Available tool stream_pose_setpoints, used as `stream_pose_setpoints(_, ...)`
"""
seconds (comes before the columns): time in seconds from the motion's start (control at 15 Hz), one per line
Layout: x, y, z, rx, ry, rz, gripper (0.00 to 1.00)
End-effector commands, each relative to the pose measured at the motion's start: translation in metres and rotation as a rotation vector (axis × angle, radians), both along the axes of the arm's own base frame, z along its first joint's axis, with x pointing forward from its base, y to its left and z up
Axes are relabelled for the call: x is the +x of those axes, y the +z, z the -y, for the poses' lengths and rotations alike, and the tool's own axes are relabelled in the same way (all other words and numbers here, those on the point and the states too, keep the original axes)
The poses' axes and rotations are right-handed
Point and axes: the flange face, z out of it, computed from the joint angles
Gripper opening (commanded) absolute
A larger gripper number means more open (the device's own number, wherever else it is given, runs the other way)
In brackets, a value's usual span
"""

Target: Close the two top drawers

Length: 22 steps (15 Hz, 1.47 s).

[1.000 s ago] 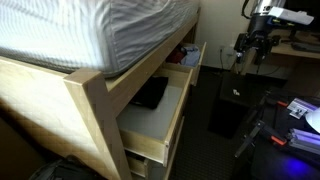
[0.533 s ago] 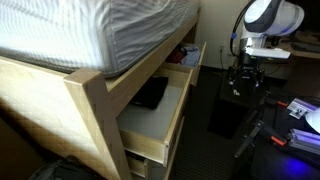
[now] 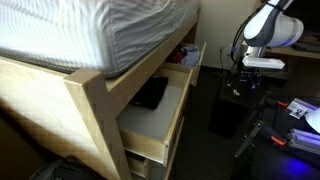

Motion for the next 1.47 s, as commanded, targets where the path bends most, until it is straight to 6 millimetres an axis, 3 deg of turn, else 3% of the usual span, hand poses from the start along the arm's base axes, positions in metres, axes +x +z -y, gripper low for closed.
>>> stream_pose_setpoints(0.0, -0.008, -0.03, 0.018, -0.183, -0.065, 0.057, 1.0)
stream_pose_setpoints(0.2, -0.013, -0.028, 0.009, -0.211, -0.184, 0.126, 1.0)
stream_pose_setpoints(0.47, -0.016, -0.02, -0.044, -0.091, -0.153, 0.148, 1.0)
stream_pose_setpoints(0.53, -0.013, -0.03, -0.032, -0.138, -0.18, 0.125, 1.0)
stream_pose_setpoints(0.73, -0.014, -0.025, -0.051, -0.11, -0.152, 0.141, 1.0)
stream_pose_setpoints(0.87, -0.018, -0.03, -0.04, -0.183, -0.175, 0.142, 1.0)
stream_pose_setpoints(1.13, 0.023, -0.047, -0.027, -0.408, -0.203, 0.254, 1.0)
stream_pose_setpoints(1.2, 0.037, -0.031, -0.016, -0.407, -0.197, 0.273, 1.0)
stream_pose_setpoints(1.33, 0.062, -0.07, -0.025, -0.379, -0.165, 0.259, 1.0)
stream_pose_setpoints(1.4, 0.077, -0.073, -0.034, -0.312, -0.131, 0.254, 1.0)
